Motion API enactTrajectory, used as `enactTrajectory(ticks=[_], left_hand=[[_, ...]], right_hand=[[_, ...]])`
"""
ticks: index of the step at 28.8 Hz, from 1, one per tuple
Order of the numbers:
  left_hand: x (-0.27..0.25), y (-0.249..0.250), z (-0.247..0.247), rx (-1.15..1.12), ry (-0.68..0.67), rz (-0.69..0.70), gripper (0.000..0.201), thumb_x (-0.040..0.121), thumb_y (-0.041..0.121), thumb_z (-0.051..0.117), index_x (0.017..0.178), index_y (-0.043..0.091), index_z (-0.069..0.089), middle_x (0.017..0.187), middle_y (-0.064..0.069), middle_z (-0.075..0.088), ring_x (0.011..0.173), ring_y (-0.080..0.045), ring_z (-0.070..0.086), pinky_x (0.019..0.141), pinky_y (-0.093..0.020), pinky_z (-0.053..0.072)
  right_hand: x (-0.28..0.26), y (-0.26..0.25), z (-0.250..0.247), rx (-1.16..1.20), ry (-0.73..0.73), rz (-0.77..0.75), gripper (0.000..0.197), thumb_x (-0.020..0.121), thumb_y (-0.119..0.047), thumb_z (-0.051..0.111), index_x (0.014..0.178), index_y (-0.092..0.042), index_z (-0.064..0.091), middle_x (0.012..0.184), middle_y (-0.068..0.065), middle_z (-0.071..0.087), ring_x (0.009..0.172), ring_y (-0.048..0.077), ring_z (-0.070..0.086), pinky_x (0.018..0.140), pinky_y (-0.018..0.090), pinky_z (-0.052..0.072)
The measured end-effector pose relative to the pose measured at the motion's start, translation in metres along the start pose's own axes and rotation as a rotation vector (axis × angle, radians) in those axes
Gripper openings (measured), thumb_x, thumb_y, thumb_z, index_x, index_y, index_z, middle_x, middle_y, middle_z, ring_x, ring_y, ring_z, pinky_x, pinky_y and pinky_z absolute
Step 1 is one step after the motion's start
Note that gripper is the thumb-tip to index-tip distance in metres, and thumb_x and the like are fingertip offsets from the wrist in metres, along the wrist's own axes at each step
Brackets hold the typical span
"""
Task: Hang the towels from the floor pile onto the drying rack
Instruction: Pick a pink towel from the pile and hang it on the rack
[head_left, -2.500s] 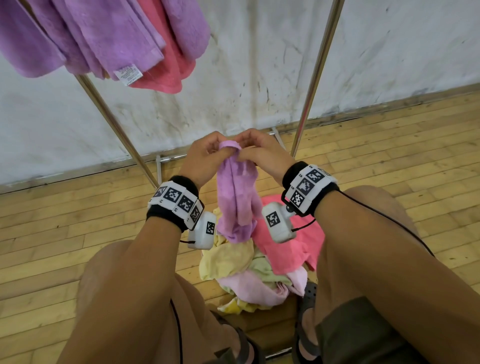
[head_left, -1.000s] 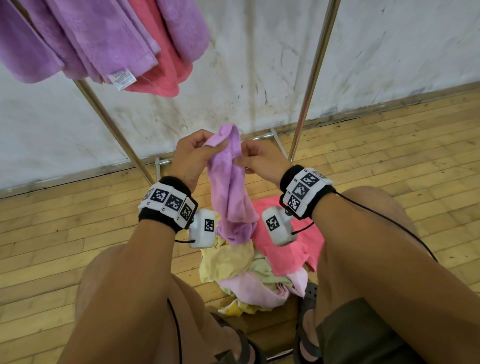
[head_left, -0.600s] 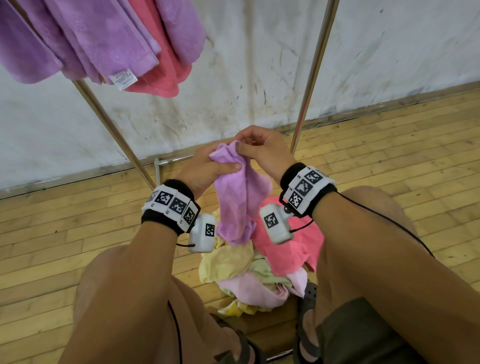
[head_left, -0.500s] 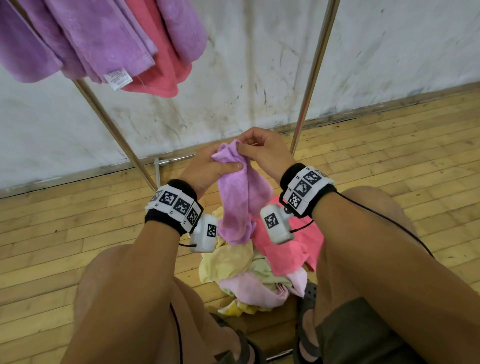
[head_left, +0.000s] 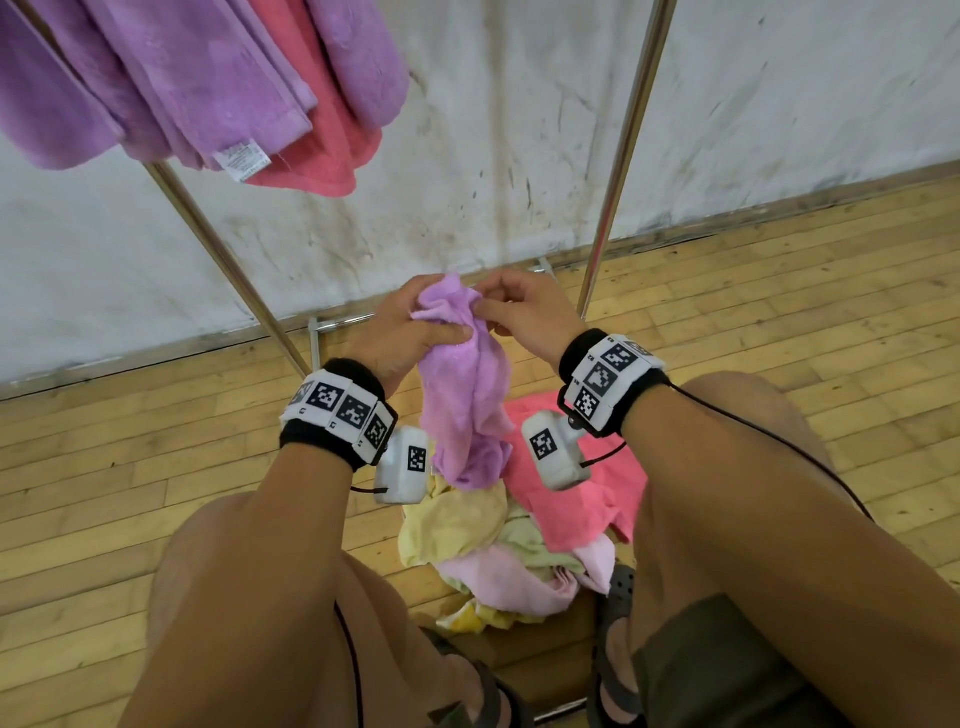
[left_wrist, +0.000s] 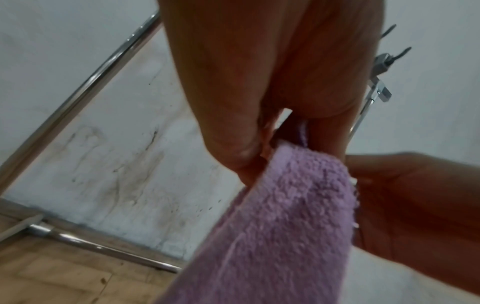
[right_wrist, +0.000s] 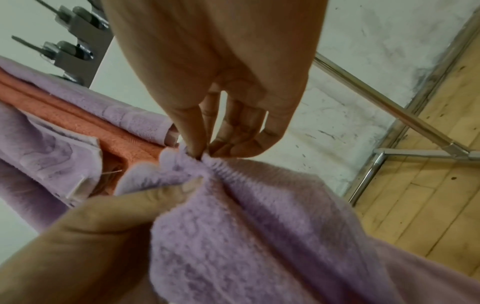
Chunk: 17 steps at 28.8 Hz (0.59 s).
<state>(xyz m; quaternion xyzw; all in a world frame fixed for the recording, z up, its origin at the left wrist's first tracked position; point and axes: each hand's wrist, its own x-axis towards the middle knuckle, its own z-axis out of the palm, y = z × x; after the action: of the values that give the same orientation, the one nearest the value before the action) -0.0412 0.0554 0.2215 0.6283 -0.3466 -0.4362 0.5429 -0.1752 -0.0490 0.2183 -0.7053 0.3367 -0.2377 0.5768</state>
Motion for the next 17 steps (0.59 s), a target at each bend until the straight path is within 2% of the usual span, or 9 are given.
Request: enactTrajectory(ticks=[1,3,4,7,9,11,13,15,17], left_hand=[[-0.001,-0.001,0.002,0.023,-0.033,-0.009,0.057,0.075,-0.011,0.07,0.128,0.005,0.056,0.119,-0.011,0.069,0.112,-0.023,0.066,0.094,-0.035,0.054],[-0.001,-0.002,0.005,0.061,-0.085,-0.014,0.057,0.074,-0.007,0.072,0.127,0.01,0.058,0.119,-0.01,0.069,0.113,-0.022,0.065,0.097,-0.036,0.053],[-0.002,-0.003,0.006,0.07,-0.095,-0.014,0.057,0.073,-0.003,0.074,0.126,0.01,0.059,0.118,-0.01,0.069,0.113,-0.021,0.066,0.098,-0.037,0.052],[-0.001,-0.003,0.007,0.098,-0.022,-0.004,0.051,0.073,0.001,0.075,0.121,0.009,0.062,0.113,-0.009,0.071,0.108,-0.021,0.067,0.096,-0.038,0.054],[-0.001,-0.001,0.008,0.082,0.043,0.014,0.045,0.075,-0.004,0.073,0.118,0.007,0.064,0.11,-0.009,0.072,0.104,-0.021,0.069,0.089,-0.035,0.056],[0.0,0.001,0.006,0.032,0.104,0.026,0.044,0.076,-0.007,0.073,0.118,0.002,0.063,0.107,-0.009,0.072,0.101,-0.021,0.07,0.081,-0.029,0.057],[0.001,0.002,0.004,0.003,0.154,0.033,0.046,0.076,-0.007,0.073,0.119,0.0,0.061,0.108,-0.011,0.072,0.101,-0.023,0.069,0.079,-0.028,0.058],[0.002,0.002,0.003,-0.007,0.171,0.035,0.046,0.075,-0.008,0.073,0.119,0.0,0.059,0.106,-0.012,0.071,0.1,-0.024,0.069,0.078,-0.029,0.058],[0.003,0.001,0.002,-0.008,0.177,0.028,0.046,0.076,-0.009,0.073,0.119,0.0,0.058,0.106,-0.013,0.07,0.101,-0.025,0.069,0.079,-0.03,0.058]], right_hand=[[-0.001,-0.001,-0.001,0.036,0.002,-0.017,0.007,0.085,-0.002,0.07,0.087,-0.008,0.07,0.077,0.012,0.066,0.074,0.02,0.06,0.073,0.036,0.052],[-0.004,-0.007,-0.001,0.09,-0.007,-0.029,0.014,0.086,-0.003,0.07,0.1,0.001,0.07,0.09,0.022,0.071,0.079,0.023,0.063,0.076,0.037,0.055],[-0.005,-0.008,-0.001,0.104,-0.011,-0.018,0.017,0.087,-0.003,0.071,0.103,0.003,0.069,0.096,0.023,0.072,0.081,0.023,0.065,0.078,0.036,0.056],[-0.004,-0.009,-0.001,0.11,-0.016,-0.004,0.018,0.086,-0.005,0.071,0.104,-0.001,0.07,0.101,0.021,0.072,0.089,0.028,0.069,0.087,0.038,0.057],[-0.002,-0.007,0.0,0.05,-0.033,0.037,0.02,0.084,-0.003,0.068,0.103,-0.007,0.069,0.102,0.021,0.071,0.093,0.03,0.068,0.092,0.045,0.056],[0.0,-0.004,0.001,0.0,-0.075,0.099,0.023,0.081,0.001,0.062,0.101,-0.008,0.067,0.1,0.018,0.069,0.093,0.027,0.066,0.094,0.048,0.054],[0.0,-0.002,0.003,-0.09,-0.135,0.132,0.018,0.08,0.0,0.06,0.096,-0.007,0.067,0.096,0.015,0.069,0.094,0.03,0.066,0.092,0.046,0.055],[-0.002,0.0,0.003,-0.149,-0.192,0.146,0.007,0.082,-0.004,0.062,0.08,-0.01,0.062,0.08,0.01,0.063,0.08,0.028,0.061,0.081,0.04,0.052],[-0.002,0.003,0.002,-0.151,-0.197,0.172,0.017,0.086,-0.007,0.064,0.073,-0.015,0.056,0.072,0.006,0.057,0.073,0.022,0.054,0.072,0.038,0.047]])
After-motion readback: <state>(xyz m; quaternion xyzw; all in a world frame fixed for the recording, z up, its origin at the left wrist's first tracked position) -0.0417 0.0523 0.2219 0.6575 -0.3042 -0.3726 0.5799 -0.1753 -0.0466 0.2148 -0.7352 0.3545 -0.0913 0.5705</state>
